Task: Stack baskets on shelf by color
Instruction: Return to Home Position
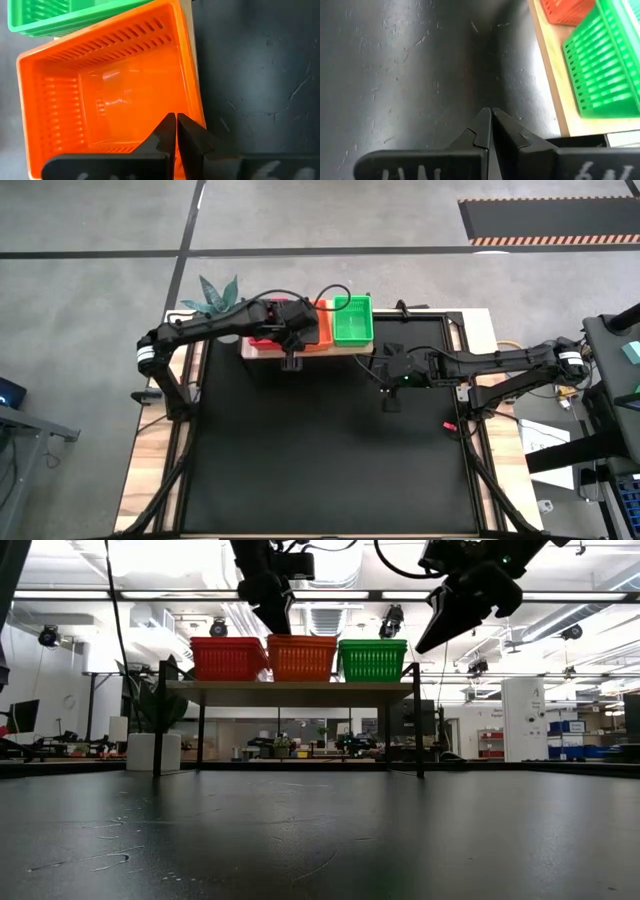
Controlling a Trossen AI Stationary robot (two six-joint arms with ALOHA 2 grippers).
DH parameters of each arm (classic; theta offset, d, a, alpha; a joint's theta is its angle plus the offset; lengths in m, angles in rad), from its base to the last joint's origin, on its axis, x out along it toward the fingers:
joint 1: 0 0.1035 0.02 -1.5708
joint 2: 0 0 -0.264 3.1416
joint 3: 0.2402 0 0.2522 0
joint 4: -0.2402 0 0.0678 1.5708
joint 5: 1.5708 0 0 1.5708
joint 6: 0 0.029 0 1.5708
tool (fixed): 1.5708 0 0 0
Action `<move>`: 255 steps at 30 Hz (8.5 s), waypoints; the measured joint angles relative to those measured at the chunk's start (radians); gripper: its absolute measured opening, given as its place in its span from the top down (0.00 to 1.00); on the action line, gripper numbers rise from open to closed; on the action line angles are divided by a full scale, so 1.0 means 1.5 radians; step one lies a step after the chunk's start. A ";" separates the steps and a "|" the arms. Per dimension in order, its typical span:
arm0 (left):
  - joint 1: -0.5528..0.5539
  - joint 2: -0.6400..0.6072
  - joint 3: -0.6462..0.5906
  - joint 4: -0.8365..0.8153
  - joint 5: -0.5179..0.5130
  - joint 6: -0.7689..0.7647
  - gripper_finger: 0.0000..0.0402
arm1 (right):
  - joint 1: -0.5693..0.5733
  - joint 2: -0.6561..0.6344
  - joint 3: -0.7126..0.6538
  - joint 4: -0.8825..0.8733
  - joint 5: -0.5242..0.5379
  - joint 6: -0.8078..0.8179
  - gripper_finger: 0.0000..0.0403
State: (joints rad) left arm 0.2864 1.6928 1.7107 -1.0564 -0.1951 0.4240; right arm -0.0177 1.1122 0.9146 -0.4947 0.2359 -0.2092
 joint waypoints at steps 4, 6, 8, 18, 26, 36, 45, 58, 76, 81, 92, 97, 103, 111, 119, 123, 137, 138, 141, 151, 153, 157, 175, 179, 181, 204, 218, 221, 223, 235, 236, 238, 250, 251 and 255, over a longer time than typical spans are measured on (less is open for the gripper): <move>0.000 -0.002 0.008 0.000 -0.024 0.000 1.00 | 0.000 0.000 0.000 0.004 0.000 0.000 0.98; -0.002 -0.005 0.014 0.000 -0.051 0.000 1.00 | 0.000 0.000 0.000 0.004 0.000 0.000 0.98; -0.003 -0.012 0.020 0.000 -0.061 0.002 1.00 | 0.000 0.000 0.000 0.004 0.000 0.000 0.98; -0.080 -0.031 0.003 -0.072 0.032 0.001 1.00 | 0.000 0.001 -0.001 0.005 0.000 -0.001 0.98; -0.085 -0.029 -0.050 -0.020 -0.069 -0.001 1.00 | 0.000 0.001 -0.001 0.005 0.000 0.000 0.98; -0.073 -0.029 -0.053 -0.024 -0.139 -0.017 1.00 | 0.000 0.001 -0.001 0.005 0.000 0.005 0.98; -0.072 -0.030 -0.054 -0.022 -0.138 -0.017 1.00 | 0.000 0.001 -0.003 0.005 -0.001 0.005 0.98; -0.106 -0.163 -0.149 0.066 0.020 -0.067 1.00 | 0.000 0.001 -0.022 0.044 -0.006 -0.020 0.98; -0.193 -0.534 -0.615 0.446 0.048 -0.023 1.00 | -0.060 0.002 -0.113 0.347 -0.212 -0.221 0.98; -0.178 -0.667 -0.723 0.522 0.050 0.000 1.00 | -0.125 -0.004 -0.183 0.452 -0.222 -0.212 0.98; -0.175 -0.858 -0.859 0.547 0.051 -0.017 1.00 | -0.176 -0.117 -0.327 0.533 -0.280 -0.139 0.98; -0.175 -0.940 -0.905 0.552 0.052 -0.022 1.00 | -0.176 -0.200 -0.382 0.533 -0.279 -0.126 0.98; -0.175 -1.025 -0.945 0.565 0.053 -0.051 1.00 | -0.176 -0.329 -0.453 0.528 -0.263 -0.083 0.98; -0.175 -1.108 -0.987 0.567 0.054 -0.058 1.00 | -0.176 -0.489 -0.513 0.466 -0.210 -0.059 0.98; -0.175 -1.108 -1.016 0.584 0.056 -0.081 1.00 | -0.176 -0.612 -0.510 0.342 -0.192 -0.052 0.98; -0.175 -1.110 -1.025 0.619 0.101 -0.089 1.00 | -0.176 -0.663 -0.513 0.306 -0.195 -0.058 0.98; -0.175 -1.110 -1.061 0.647 0.161 -0.087 1.00 | -0.176 -0.734 -0.566 0.339 -0.258 -0.042 0.98; -0.175 -1.109 -1.064 0.647 0.161 -0.087 1.00 | -0.176 -0.736 -0.580 0.363 -0.272 -0.041 0.98; -0.175 -1.106 -1.070 0.645 0.161 -0.087 1.00 | -0.176 -0.741 -0.601 0.407 -0.310 -0.029 0.98; -0.175 -1.092 -1.068 0.653 0.146 -0.085 1.00 | -0.176 -0.730 -0.601 0.407 -0.320 0.066 0.98; -0.175 -1.089 -1.068 0.653 0.146 -0.085 1.00 | -0.176 -0.727 -0.602 0.406 -0.320 0.073 0.98; -0.175 -1.087 -1.068 0.652 0.146 -0.086 1.00 | -0.176 -0.727 -0.602 0.403 -0.320 0.065 0.98; -0.175 -1.086 -1.068 0.653 0.145 -0.086 1.00 | -0.176 -0.727 -0.602 0.403 -0.319 0.065 0.98; -0.175 -1.086 -1.068 0.652 0.145 -0.086 1.00 | -0.176 -0.727 -0.602 0.402 -0.319 0.065 0.98; -0.175 -1.086 -1.068 0.653 0.145 -0.086 1.00 | -0.176 -0.727 -0.602 0.403 -0.319 0.065 0.98; -0.175 -1.082 -1.068 0.653 0.145 -0.086 1.00 | -0.176 -0.726 -0.603 0.402 -0.319 0.065 0.98; -0.175 -1.082 -1.068 0.653 0.145 -0.086 1.00 | -0.176 -0.726 -0.603 0.403 -0.319 0.065 0.98; -0.175 -1.082 -1.068 0.653 0.145 -0.086 1.00 | -0.176 -0.726 -0.603 0.402 -0.319 0.065 0.98; -0.175 -1.082 -1.068 0.653 0.145 -0.086 1.00 | -0.176 -0.726 -0.603 0.403 -0.319 0.065 0.98; -0.175 -1.082 -1.068 0.653 0.145 -0.086 1.00 | -0.176 -0.726 -0.603 0.402 -0.319 0.065 0.98; -0.175 -1.082 -1.068 0.653 0.145 -0.086 1.00 | -0.176 -0.726 -0.603 0.403 -0.319 0.065 0.98; -0.175 -1.082 -1.068 0.653 0.145 -0.086 1.00 | -0.176 -0.726 -0.603 0.402 -0.319 0.065 0.98; -0.175 -1.081 -1.068 0.653 0.145 -0.086 1.00 | -0.176 -0.726 -0.603 0.403 -0.319 0.065 0.98; -0.175 -1.081 -1.068 0.653 0.145 -0.086 1.00 | -0.176 -0.726 -0.603 0.403 -0.319 0.065 0.98; -0.175 -1.081 -1.068 0.653 0.145 -0.086 1.00 | -0.176 -0.726 -0.603 0.402 -0.319 0.065 0.98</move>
State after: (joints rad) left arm 0.0241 0.0715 0.1089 -0.0776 0.0223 0.2947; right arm -0.2818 0.0227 0.0101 0.1089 -0.2428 -0.1123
